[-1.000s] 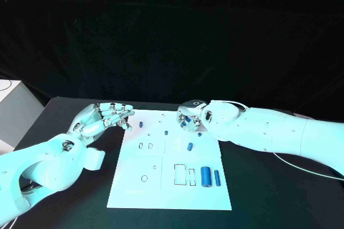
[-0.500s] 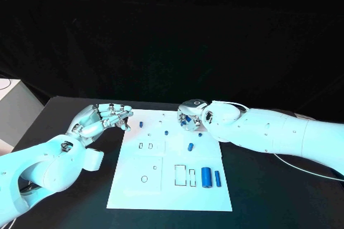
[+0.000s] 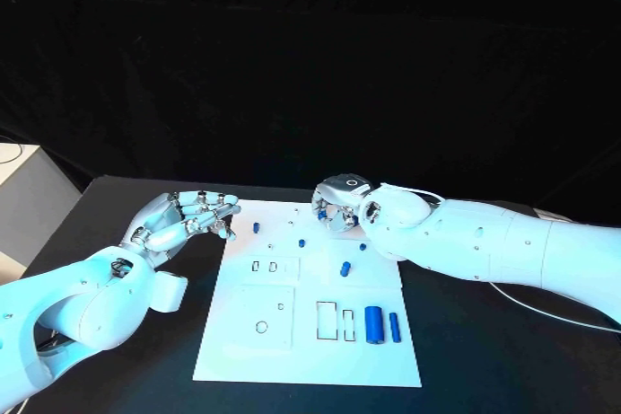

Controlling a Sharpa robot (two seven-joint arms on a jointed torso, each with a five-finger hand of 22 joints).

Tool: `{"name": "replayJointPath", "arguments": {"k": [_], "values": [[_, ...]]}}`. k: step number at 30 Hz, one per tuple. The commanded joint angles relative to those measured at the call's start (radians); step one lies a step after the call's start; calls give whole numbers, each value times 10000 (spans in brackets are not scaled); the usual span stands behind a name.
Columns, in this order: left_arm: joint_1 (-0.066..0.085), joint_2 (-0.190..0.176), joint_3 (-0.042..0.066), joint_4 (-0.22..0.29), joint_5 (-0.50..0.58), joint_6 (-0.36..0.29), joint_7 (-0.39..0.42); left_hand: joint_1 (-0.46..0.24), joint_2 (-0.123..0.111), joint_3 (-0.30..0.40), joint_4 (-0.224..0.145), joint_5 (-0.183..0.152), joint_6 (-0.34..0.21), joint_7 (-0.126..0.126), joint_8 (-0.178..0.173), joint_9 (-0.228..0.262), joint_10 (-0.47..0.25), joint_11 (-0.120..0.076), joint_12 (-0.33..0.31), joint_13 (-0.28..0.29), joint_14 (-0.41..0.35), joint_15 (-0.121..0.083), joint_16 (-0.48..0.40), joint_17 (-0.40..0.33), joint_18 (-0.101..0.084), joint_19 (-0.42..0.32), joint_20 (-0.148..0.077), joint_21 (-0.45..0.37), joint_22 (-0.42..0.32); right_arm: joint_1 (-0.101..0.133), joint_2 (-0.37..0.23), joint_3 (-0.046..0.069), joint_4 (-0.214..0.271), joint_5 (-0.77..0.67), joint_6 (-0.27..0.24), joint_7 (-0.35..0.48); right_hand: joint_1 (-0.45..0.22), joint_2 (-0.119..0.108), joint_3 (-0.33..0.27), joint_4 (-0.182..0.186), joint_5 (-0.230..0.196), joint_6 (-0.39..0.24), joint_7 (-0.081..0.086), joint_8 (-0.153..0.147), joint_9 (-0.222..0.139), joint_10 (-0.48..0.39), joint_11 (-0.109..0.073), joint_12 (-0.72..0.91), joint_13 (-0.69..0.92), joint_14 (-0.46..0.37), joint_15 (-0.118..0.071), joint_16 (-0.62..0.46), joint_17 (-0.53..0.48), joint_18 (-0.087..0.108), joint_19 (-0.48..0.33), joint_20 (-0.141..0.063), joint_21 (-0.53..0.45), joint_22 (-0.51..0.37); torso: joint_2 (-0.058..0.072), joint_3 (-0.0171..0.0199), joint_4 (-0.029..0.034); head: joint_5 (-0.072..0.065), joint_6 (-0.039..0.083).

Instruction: Assemble the parts on the task board

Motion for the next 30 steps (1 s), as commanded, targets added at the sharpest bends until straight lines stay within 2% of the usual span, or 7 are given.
{"name": "replayJointPath", "arguments": {"k": [1,8,12,14,17,25,30], "values": [[15,25,9,13,-29,165,37,-58,10,56,-35,-58,-45,23,-52,11,-48,3,-43,7,-95,-13,43,20,22,-91,-15,45,16,-1,192,19,-141,-242,-453,-233,309,204,52,-50,47,35,-10,60,18,548,-478,59,302,96,-68,38,-3,-192,65,11,61,40,21,-11,36,12,24],[15,55,9,17,-29,179,19,-58,10,56,-35,-58,-45,23,-52,11,-48,3,-43,7,-95,-13,43,20,22,-91,-15,45,16,2,722,62,-610,-356,-660,-385,294,176,57,-67,29,21,-7,65,37,549,-475,38,314,92,-67,39,-18,-195,61,10,77,61,37,-21,72,-4,55],[15,91,9,12,-29,188,14,-58,10,56,-35,-58,-45,23,-52,11,-48,3,-43,7,-95,-13,43,20,22,-91,-15,45,16,2,1028,73,-864,-375,-749,-409,285,161,58,-75,19,11,-6,65,46,545,-473,26,319,89,-65,39,-28,-192,54,10,74,54,45,-46,126,-47,50],[16,109,10,4,-29,194,13,-58,10,56,-35,-58,-45,23,-52,11,-48,3,-43,7,-95,-13,43,20,22,-91,-15,45,16,0,1168,75,-954,-383,-771,-429,280,157,63,-78,13,1,-3,64,51,540,-470,15,322,88,-64,41,-29,-193,52,11,79,60,59,-38,129,-45,53],[18,121,10,-2,-29,195,0,-58,10,56,-35,-58,-45,23,-52,11,-48,3,-43,7,-95,-13,43,20,22,-91,-15,45,16,-4,1369,78,-1108,-441,-823,-481,276,157,83,-87,16,-29,4,56,62,526,-463,-9,329,89,-60,54,-16,-195,49,13,92,77,72,-59,193,-84,60],[23,118,10,26,-37,209,-14,-57,11,59,-38,-65,-48,24,-54,12,-54,5,-42,8,-113,-11,61,25,22,-106,-12,60,26,-11,1544,82,-1331,-527,-831,-547,274,142,100,-105,27,-56,10,51,75,517,-457,-30,338,86,-55,58,-24,-194,41,16,95,80,101,-114,289,-202,56],[29,112,10,12,-45,211,-25,-57,11,59,-38,-65,-48,24,-54,12,-54,5,-42,8,-113,-11,61,25,22,-106,-12,60,26,-13,1579,83,-1377,-561,-643,-572,271,134,104,-111,30,-65,13,49,80,514,-455,-37,341,91,-53,73,5,-197,44,17,107,99,110,-121,299,-204,42]]}}
